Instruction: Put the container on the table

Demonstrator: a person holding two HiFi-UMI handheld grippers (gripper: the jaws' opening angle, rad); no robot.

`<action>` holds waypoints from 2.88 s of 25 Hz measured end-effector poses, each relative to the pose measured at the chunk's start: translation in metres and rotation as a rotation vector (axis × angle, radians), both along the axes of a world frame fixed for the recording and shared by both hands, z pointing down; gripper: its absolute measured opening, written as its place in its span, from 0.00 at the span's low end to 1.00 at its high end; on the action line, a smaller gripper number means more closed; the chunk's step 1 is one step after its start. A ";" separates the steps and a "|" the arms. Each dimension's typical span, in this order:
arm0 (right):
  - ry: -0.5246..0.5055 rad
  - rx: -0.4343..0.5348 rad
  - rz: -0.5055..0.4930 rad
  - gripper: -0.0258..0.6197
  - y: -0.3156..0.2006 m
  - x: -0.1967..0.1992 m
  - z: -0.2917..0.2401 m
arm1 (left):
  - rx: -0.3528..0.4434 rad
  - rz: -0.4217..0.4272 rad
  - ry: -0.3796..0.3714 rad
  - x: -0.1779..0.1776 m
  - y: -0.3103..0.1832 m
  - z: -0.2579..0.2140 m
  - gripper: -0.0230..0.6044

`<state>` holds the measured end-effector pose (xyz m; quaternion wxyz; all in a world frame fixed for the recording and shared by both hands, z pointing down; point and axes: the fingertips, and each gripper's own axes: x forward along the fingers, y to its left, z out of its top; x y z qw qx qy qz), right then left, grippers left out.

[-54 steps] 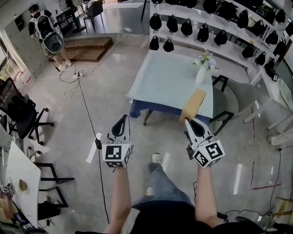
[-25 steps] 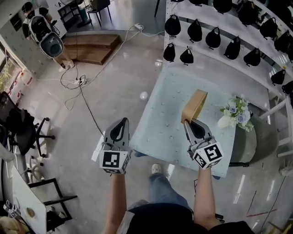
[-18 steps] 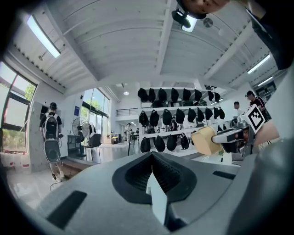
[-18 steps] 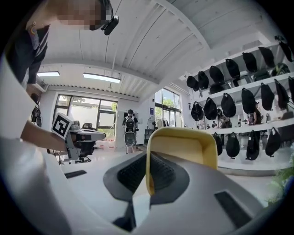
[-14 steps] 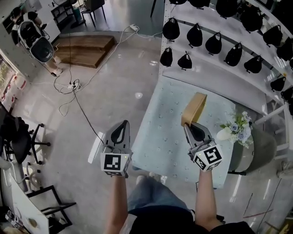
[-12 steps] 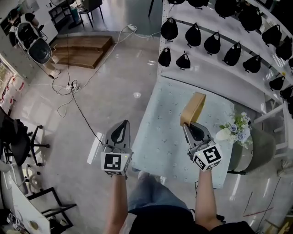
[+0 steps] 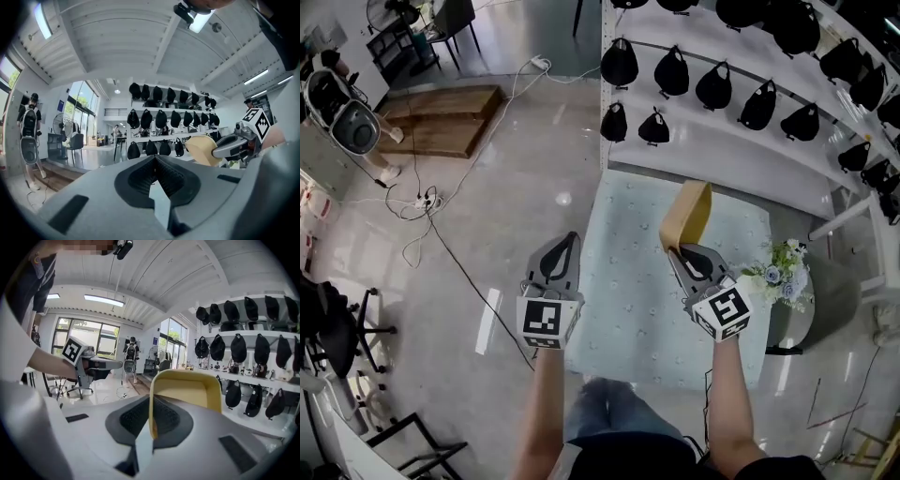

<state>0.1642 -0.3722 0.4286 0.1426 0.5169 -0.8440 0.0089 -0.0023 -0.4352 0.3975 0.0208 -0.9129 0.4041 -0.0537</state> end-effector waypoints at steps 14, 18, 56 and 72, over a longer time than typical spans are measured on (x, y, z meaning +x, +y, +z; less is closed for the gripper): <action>0.263 -0.351 -0.235 0.06 -0.127 0.004 0.170 | -0.168 0.133 -0.160 0.123 -0.124 0.144 0.05; 0.350 -0.440 -0.297 0.06 -0.143 0.011 0.224 | -0.246 0.161 -0.200 0.141 -0.137 0.199 0.05; 0.459 -0.452 -0.243 0.16 -0.151 0.027 0.241 | -0.331 0.172 -0.201 0.139 -0.113 0.233 0.05; -0.251 0.173 0.377 0.04 -0.032 0.080 -0.042 | -0.016 0.184 -0.039 0.100 -0.037 -0.010 0.05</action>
